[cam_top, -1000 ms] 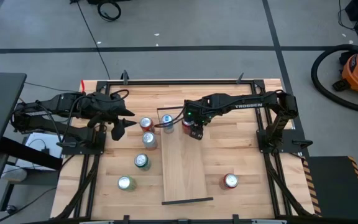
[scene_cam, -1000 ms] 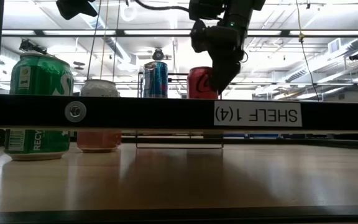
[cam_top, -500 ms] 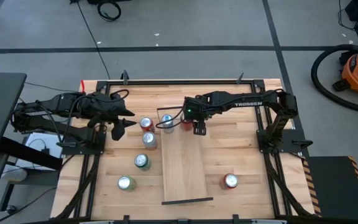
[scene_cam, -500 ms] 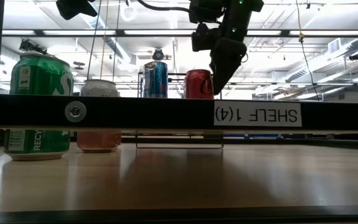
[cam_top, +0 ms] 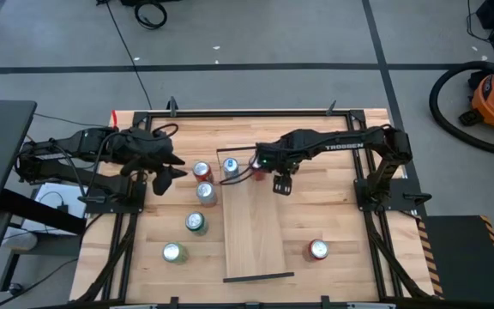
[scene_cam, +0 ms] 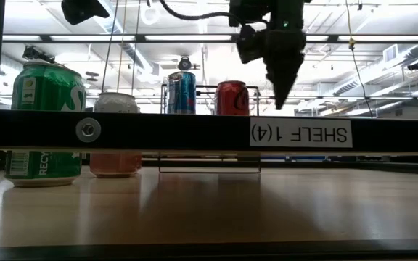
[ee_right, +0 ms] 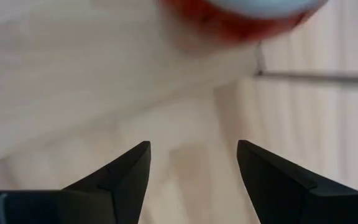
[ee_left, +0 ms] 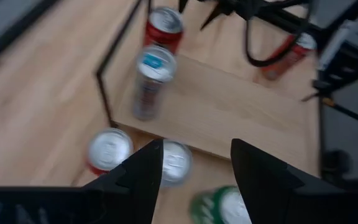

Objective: Place canned beverage on shelf
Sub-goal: Put the bottom red soda can on the shelf

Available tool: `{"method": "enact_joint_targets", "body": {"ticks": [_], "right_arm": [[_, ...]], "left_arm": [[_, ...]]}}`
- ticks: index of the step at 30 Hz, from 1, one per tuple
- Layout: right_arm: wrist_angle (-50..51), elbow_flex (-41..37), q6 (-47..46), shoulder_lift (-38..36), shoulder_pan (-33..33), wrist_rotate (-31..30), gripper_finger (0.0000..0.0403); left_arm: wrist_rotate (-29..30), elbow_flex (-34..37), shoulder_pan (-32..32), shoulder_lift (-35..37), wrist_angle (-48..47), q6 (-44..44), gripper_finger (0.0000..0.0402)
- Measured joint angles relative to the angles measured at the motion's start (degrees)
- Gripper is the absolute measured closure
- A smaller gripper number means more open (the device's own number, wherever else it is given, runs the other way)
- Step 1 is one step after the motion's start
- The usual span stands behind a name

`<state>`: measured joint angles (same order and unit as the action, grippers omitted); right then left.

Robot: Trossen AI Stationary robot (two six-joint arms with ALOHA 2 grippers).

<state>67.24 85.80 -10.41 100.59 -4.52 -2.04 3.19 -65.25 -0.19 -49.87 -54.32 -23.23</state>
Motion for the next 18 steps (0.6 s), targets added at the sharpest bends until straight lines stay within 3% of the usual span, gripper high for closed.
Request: {"method": "enact_joint_targets", "body": {"ticks": [3, 10, 18], "right_arm": [[-0.70, 0.06, -3.90, -1.49, 1.11, 3.08, 0.0154], [-1.02, 0.15, -9.44, -6.03, 3.40, 2.30, 0.0154], [-0.13, -0.57, -12.51, -13.53, 7.11, -1.48, 0.0148]], "left_arm": [[-1.84, 0.00, -0.57, -1.02, -0.21, -0.19, 0.0203], [-2.38, 0.17, -2.66, -7.18, -4.74, -0.86, 0.0203], [-3.98, 0.13, -7.24, -11.39, 3.20, -6.09, 0.0203]]}}
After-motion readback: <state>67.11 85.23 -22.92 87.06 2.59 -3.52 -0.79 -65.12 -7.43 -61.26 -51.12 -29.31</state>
